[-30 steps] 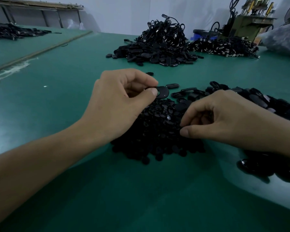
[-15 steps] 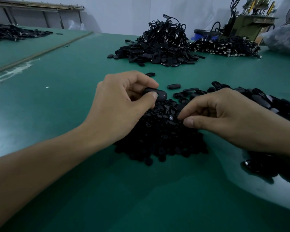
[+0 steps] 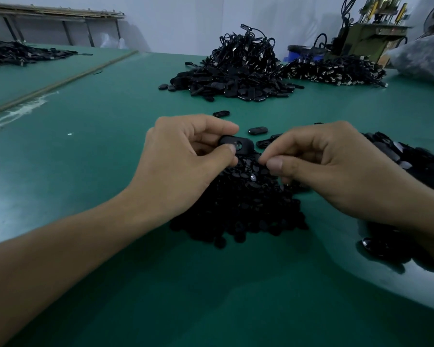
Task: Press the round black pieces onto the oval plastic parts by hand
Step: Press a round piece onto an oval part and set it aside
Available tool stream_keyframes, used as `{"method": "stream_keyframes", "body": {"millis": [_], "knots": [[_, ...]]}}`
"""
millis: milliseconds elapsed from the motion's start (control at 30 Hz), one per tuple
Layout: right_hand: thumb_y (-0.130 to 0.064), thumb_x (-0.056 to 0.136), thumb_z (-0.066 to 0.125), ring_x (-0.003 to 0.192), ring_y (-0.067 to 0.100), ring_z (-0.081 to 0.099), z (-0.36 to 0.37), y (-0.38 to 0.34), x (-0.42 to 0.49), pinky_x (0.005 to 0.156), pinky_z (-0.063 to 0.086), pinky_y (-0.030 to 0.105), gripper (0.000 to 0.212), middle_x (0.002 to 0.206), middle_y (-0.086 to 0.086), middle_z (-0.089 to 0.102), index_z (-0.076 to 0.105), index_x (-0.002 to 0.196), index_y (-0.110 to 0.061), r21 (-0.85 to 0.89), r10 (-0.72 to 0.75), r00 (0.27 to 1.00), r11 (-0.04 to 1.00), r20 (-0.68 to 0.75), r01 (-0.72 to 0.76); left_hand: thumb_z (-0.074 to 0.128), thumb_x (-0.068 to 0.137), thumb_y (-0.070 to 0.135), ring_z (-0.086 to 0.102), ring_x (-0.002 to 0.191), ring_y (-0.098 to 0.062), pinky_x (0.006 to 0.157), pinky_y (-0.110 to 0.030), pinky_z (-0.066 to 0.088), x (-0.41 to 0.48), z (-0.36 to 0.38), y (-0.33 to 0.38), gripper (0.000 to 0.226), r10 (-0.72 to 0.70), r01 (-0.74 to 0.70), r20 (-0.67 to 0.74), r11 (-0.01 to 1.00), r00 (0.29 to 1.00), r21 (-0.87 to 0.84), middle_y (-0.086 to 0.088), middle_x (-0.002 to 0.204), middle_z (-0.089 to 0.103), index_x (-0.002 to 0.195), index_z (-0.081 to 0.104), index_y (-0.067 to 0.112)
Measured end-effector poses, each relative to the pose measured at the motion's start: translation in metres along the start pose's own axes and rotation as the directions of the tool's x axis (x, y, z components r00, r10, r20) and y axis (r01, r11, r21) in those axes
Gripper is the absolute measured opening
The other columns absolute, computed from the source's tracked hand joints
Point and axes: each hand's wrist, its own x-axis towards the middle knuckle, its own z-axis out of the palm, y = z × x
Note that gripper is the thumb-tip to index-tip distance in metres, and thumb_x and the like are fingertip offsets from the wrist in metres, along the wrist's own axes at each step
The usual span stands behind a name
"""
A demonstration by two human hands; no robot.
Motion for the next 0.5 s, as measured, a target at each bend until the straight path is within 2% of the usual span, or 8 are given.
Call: {"method": "stream_keyframes", "body": {"millis": [100,267,400,500], "knots": [[-0.017,0.093,0.066,0.068,0.005,0.071,0.0013,-0.0006,0.0006,0.06,0.05,0.011,0.01,0.079,-0.007,0.076,0.07,0.089,-0.025,0.124,0.035,0.999,0.992,-0.004,-0.034,0.071,0.076,0.018,0.076,0.074,-0.01,0.073,-0.026,0.06,-0.0015,0.0011,0.0013,0.022,-0.002,0.002,0.001,1.0,1.0,-0.009,0.007,0.078,0.077,0.096,0.073,0.027],[-0.013,0.096,0.062,0.073,0.01,0.074,0.0026,-0.0004,0.0007,0.063,0.057,0.019,0.011,0.082,-0.005,0.077,0.067,0.09,-0.021,0.123,0.07,0.997,0.99,0.038,-0.074,0.073,0.079,0.014,0.076,0.074,-0.01,0.073,-0.029,0.06,-0.0016,-0.0008,0.0012,0.018,0.006,-0.006,0.004,1.0,1.0,0.005,0.006,0.077,0.077,0.093,0.073,0.025],[-0.018,0.093,0.065,0.07,0.005,0.071,0.0025,-0.0029,0.0012,0.06,0.053,0.016,0.008,0.079,-0.006,0.076,0.07,0.089,-0.023,0.145,0.057,0.998,0.988,0.015,-0.058,0.073,0.078,0.015,0.076,0.073,-0.011,0.073,-0.031,0.061,-0.0017,-0.0004,0.0014,0.018,0.002,-0.002,0.002,1.0,1.0,0.0,0.005,0.076,0.077,0.091,0.073,0.026],[-0.014,0.089,0.07,0.065,0.004,0.069,0.0026,-0.0046,0.0018,0.057,0.051,0.014,0.011,0.074,-0.005,0.075,0.074,0.086,-0.024,0.175,0.059,0.998,0.983,-0.038,-0.052,0.072,0.076,0.017,0.076,0.073,-0.011,0.072,-0.028,0.061,-0.0022,0.0005,0.0028,0.017,-0.003,0.003,0.011,1.0,1.0,-0.022,0.005,0.077,0.077,0.091,0.073,0.025]]}}
